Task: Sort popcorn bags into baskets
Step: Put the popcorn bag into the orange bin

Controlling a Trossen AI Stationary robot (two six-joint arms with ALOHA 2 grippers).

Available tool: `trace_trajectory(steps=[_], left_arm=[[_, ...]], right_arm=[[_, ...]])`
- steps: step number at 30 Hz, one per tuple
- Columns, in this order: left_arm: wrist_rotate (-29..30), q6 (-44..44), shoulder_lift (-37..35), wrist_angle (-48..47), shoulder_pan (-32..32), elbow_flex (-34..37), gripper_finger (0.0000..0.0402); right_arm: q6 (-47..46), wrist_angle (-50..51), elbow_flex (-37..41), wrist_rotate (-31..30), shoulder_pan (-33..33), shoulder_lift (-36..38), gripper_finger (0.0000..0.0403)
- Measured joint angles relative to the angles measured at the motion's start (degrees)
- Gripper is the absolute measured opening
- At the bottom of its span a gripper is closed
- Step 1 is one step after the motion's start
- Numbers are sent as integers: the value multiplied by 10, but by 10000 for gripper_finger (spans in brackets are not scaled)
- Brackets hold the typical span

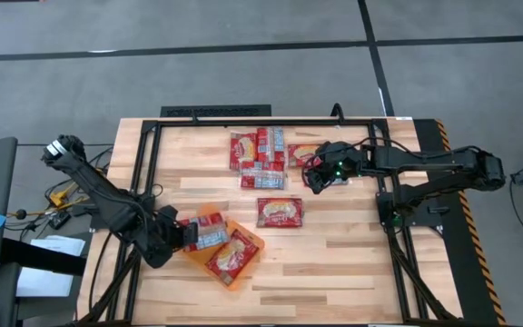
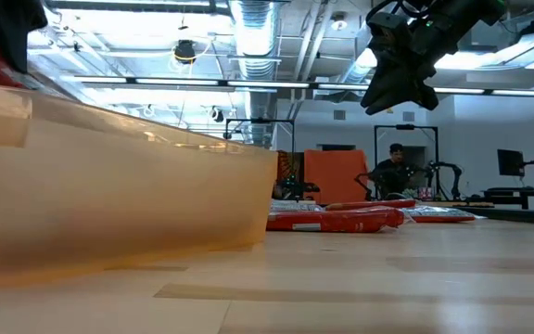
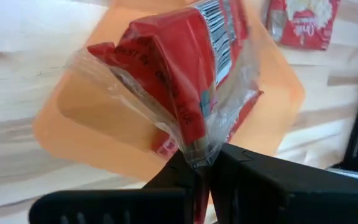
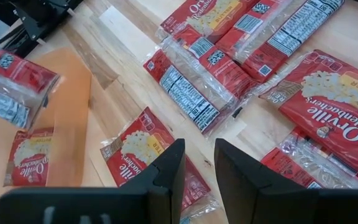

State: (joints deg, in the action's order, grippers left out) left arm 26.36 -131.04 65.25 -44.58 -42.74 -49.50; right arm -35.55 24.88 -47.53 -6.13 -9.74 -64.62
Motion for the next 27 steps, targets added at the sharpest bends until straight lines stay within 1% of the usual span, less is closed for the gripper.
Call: trace_trajectory(steps=[3, 5, 6, 9, 10, 13, 15, 18, 27], left_arm=[[-2, 9, 0, -54, 0, -30, 4], [-6, 42, 0, -100, 0, -58, 3], [-11, 73, 0, -119, 0, -71, 3], [-49, 208, 0, -164, 1, -110, 3], [-56, 235, 1, -175, 3, -120, 3], [-63, 278, 5, -203, 11, -136, 2], [-76, 363, 5, -208, 18, -145, 2], [-114, 510, 5, -191, 39, -152, 2], [-164, 808, 5, -183, 144, -175, 1]], right_arm=[[0, 0, 0, 0, 0, 0, 113], [0, 0, 0, 0, 0, 0, 113], [1, 0, 0, 0, 0, 0, 113], [8, 0, 0, -6, 0, 0, 113], [10, 0, 0, -10, 0, 0, 113], [11, -1, 0, -13, 0, 0, 113], [13, -1, 0, -13, 0, 0, 113], [14, -1, 0, -13, 0, 0, 113], [15, -1, 0, -13, 0, 0, 113]])
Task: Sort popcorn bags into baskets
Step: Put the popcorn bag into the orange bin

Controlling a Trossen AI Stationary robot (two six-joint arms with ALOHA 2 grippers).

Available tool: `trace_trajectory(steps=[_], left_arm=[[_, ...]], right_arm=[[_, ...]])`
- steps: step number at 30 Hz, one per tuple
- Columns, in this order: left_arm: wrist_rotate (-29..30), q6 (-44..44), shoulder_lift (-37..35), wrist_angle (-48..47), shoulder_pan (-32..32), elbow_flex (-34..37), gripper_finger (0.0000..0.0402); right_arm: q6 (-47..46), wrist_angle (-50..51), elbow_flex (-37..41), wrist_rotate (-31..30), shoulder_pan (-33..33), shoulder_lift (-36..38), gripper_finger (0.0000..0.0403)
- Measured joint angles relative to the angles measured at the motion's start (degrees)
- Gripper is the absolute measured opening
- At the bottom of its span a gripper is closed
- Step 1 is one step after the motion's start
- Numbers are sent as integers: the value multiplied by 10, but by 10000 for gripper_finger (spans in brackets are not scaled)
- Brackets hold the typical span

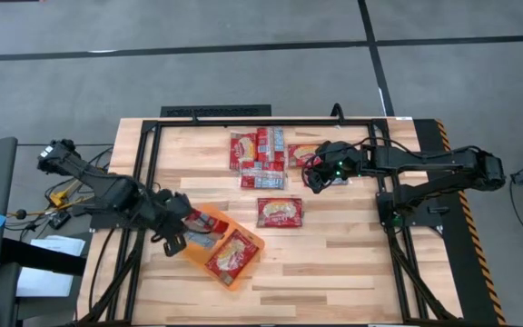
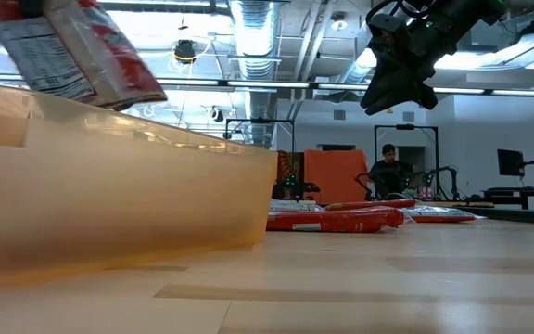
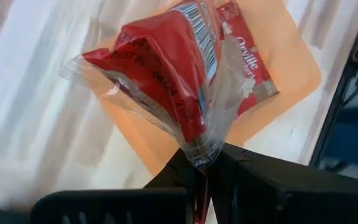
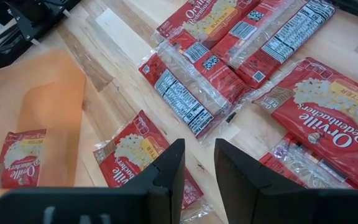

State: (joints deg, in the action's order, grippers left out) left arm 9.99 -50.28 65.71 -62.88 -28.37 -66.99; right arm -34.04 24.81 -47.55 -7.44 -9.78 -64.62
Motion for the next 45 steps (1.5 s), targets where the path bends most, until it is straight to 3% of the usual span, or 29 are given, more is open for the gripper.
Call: trace_trajectory(steps=[8, 16, 28, 39, 45], left_arm=[[-65, 341, 0, 62, 84, 0, 1], [-64, 614, 4, 53, 118, -1, 9], [-82, 789, 103, -46, 151, -1, 11], [-108, 863, 169, -83, 152, -1, 13], [-107, 865, 168, -82, 152, -1, 52]], right_arm=[[0, 0, 0, 0, 0, 0, 113], [0, 1, 0, -1, 0, 0, 113], [0, 2, 0, -2, 0, 0, 113], [-4, 7, 0, -2, 0, 0, 113], [0, 11, 0, -1, 0, 0, 113]])
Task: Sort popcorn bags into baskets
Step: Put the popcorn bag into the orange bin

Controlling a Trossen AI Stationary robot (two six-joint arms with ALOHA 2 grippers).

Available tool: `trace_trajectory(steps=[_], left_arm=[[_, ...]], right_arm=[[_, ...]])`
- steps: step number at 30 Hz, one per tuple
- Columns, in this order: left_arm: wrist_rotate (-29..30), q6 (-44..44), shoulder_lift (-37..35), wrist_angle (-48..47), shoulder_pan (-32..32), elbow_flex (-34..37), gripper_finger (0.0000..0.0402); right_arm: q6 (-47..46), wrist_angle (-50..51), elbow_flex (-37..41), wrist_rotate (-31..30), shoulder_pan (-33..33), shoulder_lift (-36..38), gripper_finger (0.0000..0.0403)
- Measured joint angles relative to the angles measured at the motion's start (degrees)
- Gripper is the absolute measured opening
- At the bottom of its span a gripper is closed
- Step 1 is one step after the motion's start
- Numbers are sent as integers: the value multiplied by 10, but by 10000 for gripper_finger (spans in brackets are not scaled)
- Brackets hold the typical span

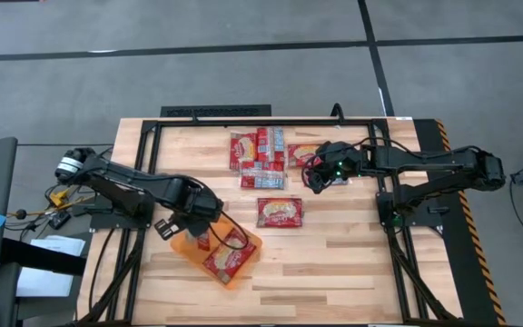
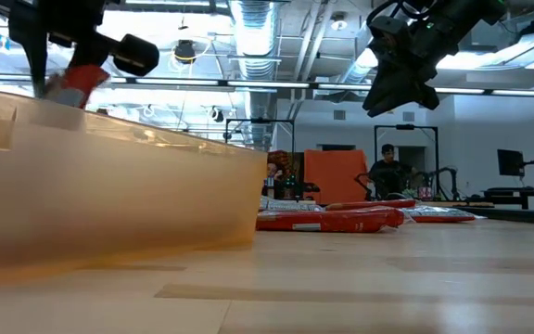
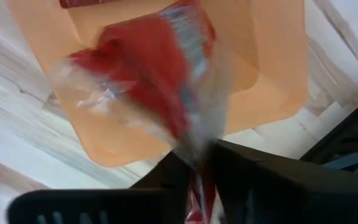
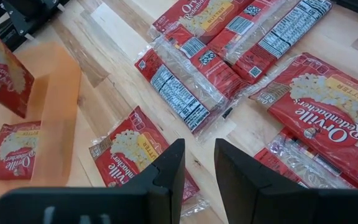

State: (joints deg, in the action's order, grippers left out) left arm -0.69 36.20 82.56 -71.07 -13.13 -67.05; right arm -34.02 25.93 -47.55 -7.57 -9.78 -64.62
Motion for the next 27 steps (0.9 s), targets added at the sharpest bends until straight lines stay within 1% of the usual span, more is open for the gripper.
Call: trace_trajectory(steps=[7, 12, 15, 16, 18, 21, 23, 25, 27], left_arm=[[7, 8, -1, 1, 0, 0, 141], [71, -3, -1, 10, 0, 0, 197], [132, -4, -1, 18, 0, -3, 220], [148, -4, -1, 17, 0, -8, 225], [161, -3, -1, 24, 0, -20, 229], [162, -11, -1, 49, 0, -35, 225], [162, -33, -1, 74, 2, -38, 218], [162, -100, -1, 106, 16, -38, 211], [162, -214, -1, 155, 47, -38, 206]], right_arm=[[11, 6, 0, 0, 0, 0, 113], [15, 8, 0, 0, 0, 0, 113], [17, 11, 0, 0, 0, 0, 113], [17, 13, 0, 0, 0, 0, 113], [17, 17, 0, 0, 0, 0, 113], [25, 23, 0, 0, 0, 0, 113], [30, 23, 0, 0, 0, 0, 113], [31, 23, 0, 0, -2, 0, 113], [31, 23, 0, 0, -4, 0, 113]])
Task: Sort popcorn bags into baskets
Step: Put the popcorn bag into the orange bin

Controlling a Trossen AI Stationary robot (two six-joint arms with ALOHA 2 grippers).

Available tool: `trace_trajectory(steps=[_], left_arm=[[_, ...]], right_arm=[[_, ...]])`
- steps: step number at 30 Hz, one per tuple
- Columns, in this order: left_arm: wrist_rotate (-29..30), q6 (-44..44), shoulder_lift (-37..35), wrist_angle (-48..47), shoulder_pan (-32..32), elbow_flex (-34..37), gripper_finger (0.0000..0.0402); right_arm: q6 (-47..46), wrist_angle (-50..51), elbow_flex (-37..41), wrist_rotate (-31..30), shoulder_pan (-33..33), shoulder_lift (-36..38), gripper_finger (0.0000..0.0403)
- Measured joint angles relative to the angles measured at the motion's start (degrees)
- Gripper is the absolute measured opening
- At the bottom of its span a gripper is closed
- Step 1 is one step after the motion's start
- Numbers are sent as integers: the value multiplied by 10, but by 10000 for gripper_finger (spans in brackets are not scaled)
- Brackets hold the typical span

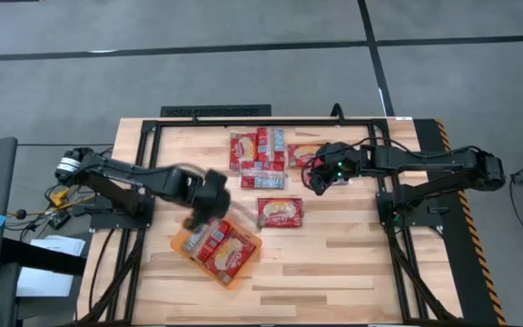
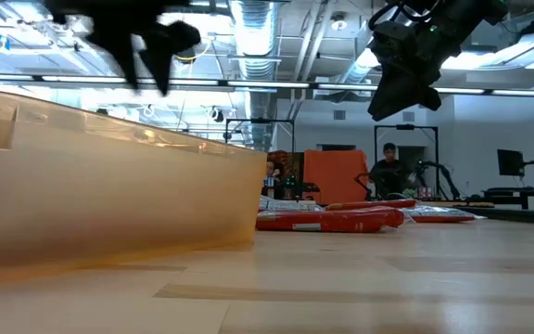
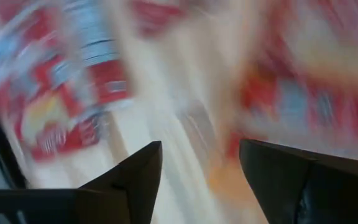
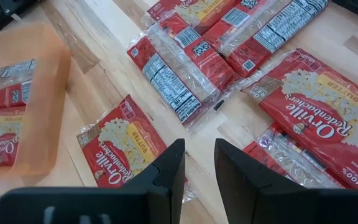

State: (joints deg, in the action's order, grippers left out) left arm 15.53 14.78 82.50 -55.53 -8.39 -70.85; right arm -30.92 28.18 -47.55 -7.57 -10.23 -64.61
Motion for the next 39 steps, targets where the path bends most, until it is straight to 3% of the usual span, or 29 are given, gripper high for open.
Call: trace_trajectory(steps=[5, 13, 18, 27, 32, 39], left_arm=[[1, -263, 0, 123, 111, 0, 203], [-89, -527, 8, 239, 270, 47, 218], [-133, -592, 11, 321, 305, 111, 248], [-153, -700, 11, 437, 291, 215, 268], [-142, -701, 32, 481, 288, 229, 268], [-211, -714, 118, 522, 280, 219, 268]], right_arm=[[-14, 3, 0, 0, -13, 0, 113], [-66, 36, 0, -17, -39, -2, 113], [-72, 55, 0, -30, -39, -4, 113], [-80, 58, 0, -60, -40, -4, 113], [-81, 52, 0, -61, -46, -12, 113], [-96, 37, 0, -59, -44, -68, 113]])
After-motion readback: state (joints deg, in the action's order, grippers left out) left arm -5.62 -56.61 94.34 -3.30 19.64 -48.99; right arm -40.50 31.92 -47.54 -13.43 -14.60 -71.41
